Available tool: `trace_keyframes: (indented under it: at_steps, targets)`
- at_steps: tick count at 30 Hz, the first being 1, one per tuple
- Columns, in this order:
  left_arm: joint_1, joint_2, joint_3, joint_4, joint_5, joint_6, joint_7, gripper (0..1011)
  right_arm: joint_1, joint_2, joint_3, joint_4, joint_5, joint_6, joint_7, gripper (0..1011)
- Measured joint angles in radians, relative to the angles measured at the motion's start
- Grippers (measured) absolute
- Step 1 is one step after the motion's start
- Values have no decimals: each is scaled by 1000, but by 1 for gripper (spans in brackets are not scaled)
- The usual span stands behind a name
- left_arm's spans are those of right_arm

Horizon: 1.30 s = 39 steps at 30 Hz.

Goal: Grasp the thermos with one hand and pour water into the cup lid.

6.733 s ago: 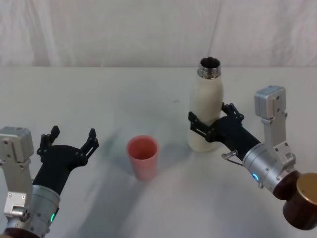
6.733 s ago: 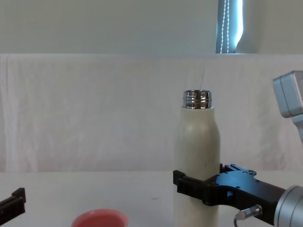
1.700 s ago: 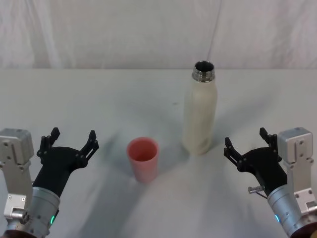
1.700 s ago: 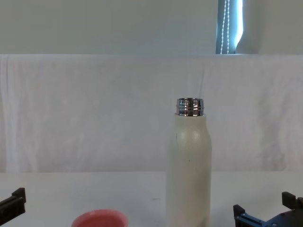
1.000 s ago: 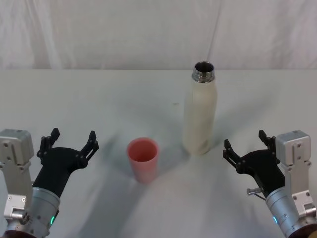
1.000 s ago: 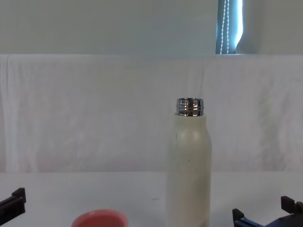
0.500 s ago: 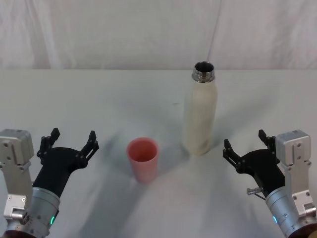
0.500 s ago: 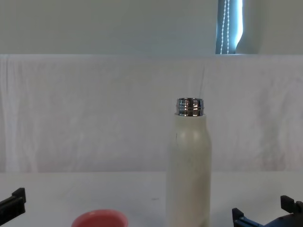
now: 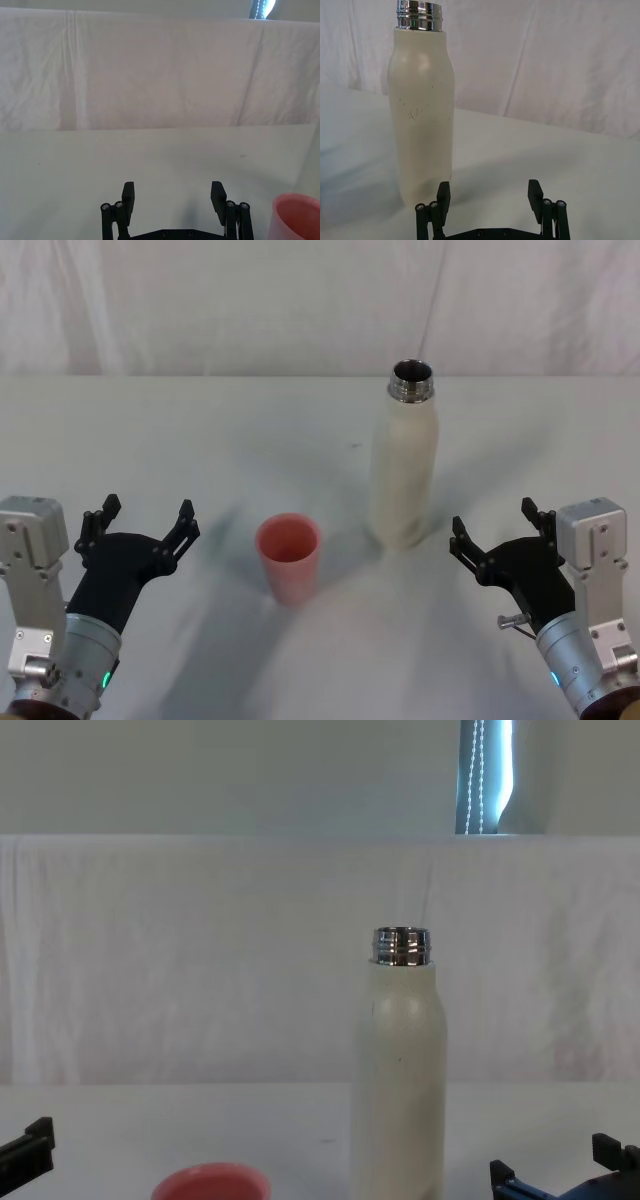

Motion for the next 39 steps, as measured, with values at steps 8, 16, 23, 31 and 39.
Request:
trace_keyframes:
  at_steps: [8,16,23,31,39]
  targets:
    - [0,0,0,0,0,0,0,1001,0,0,0,0,0,0,0,1000]
    - [0,0,0,0,0,0,0,1001,0,0,0,0,1,0,0,1000]
    - [0,0,0,0,0,0,0,1001,0,0,0,0,2,0,-1,1000]
    - [0,0,0,0,0,0,0,1001,0,0,0,0,2,0,-1,1000]
    - [0,0,0,0,0,0,0,1001,0,0,0,0,2,0,-1,1000]
